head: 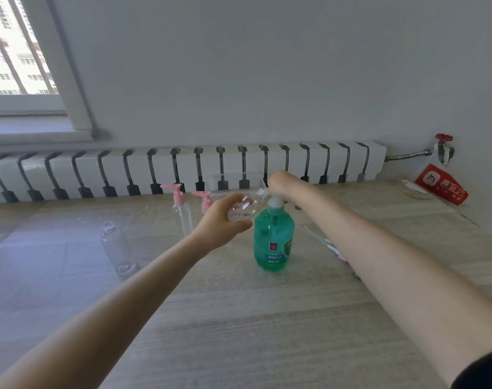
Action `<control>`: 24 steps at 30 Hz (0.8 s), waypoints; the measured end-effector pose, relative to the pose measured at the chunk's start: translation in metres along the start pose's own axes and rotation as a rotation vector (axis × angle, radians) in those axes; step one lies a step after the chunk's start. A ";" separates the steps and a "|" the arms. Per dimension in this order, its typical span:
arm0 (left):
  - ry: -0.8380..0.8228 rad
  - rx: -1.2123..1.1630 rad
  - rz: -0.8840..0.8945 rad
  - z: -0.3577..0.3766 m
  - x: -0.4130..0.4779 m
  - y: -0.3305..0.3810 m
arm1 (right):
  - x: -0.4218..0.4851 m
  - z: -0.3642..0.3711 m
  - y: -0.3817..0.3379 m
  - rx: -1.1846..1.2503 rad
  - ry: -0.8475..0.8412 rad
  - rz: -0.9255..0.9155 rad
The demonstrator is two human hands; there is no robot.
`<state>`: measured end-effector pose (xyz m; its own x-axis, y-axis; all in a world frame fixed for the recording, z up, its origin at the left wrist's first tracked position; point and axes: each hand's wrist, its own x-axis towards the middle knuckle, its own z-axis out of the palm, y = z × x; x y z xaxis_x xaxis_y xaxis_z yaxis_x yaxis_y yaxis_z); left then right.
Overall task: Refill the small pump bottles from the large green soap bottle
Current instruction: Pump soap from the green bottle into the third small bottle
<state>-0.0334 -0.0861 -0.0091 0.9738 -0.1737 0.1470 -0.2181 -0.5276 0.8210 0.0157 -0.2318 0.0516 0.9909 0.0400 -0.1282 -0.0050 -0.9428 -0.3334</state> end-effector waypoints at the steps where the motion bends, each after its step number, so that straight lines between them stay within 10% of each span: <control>1: 0.000 -0.009 0.001 0.000 0.000 0.000 | 0.000 -0.001 0.000 -0.003 -0.007 0.001; 24: -0.006 0.011 0.045 -0.003 0.000 0.005 | 0.007 -0.007 0.001 0.245 0.013 0.005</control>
<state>-0.0341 -0.0864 -0.0033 0.9626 -0.2023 0.1803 -0.2623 -0.5282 0.8076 0.0235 -0.2352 0.0569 0.9925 0.0298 -0.1188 -0.0407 -0.8346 -0.5493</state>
